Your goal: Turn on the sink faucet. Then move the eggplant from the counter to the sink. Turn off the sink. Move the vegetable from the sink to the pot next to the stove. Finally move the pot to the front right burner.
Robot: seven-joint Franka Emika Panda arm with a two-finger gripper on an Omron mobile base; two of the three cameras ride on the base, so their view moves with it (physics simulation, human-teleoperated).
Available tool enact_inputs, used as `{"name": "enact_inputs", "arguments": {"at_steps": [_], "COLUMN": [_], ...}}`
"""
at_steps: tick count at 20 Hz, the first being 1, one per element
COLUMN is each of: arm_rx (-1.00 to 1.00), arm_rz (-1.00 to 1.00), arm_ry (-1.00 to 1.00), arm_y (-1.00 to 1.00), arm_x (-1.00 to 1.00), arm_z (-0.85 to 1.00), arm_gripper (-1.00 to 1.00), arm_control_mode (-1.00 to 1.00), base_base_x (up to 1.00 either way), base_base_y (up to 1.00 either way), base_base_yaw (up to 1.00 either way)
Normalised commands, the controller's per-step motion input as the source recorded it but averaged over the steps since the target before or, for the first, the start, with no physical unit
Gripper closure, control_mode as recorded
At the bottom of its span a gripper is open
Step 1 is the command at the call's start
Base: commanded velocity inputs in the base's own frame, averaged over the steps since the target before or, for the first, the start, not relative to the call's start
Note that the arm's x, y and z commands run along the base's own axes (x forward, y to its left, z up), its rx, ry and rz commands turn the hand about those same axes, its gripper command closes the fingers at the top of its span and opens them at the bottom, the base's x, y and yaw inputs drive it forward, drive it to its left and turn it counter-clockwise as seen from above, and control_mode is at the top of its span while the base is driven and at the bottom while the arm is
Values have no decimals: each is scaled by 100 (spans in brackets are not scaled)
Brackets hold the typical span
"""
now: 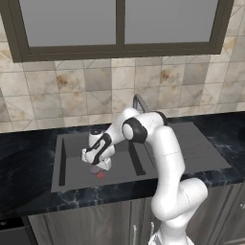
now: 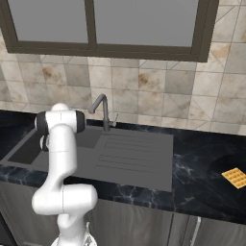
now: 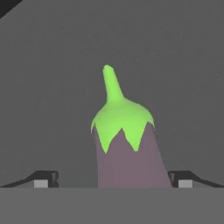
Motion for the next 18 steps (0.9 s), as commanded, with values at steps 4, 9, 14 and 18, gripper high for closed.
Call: {"name": "enact_inputs", "arguments": {"at_steps": [4, 9, 14, 18], "arm_rx": [0, 0, 0, 0], "arm_rz": [0, 0, 0, 0], "arm_ry": [0, 0, -9, -6], "arm_y": [4, 0, -8, -8], "arm_x": [0, 0, -37, -39], "arm_z": [-8, 0, 43, 86], "arm_gripper": [100, 100, 100, 100], "arm_control_mode": [-100, -100, -100, -100], "base_base_x": [0, 0, 0, 0], "base_base_y": [0, 0, 0, 0], "base_base_yaw": [0, 0, 0, 0]}}
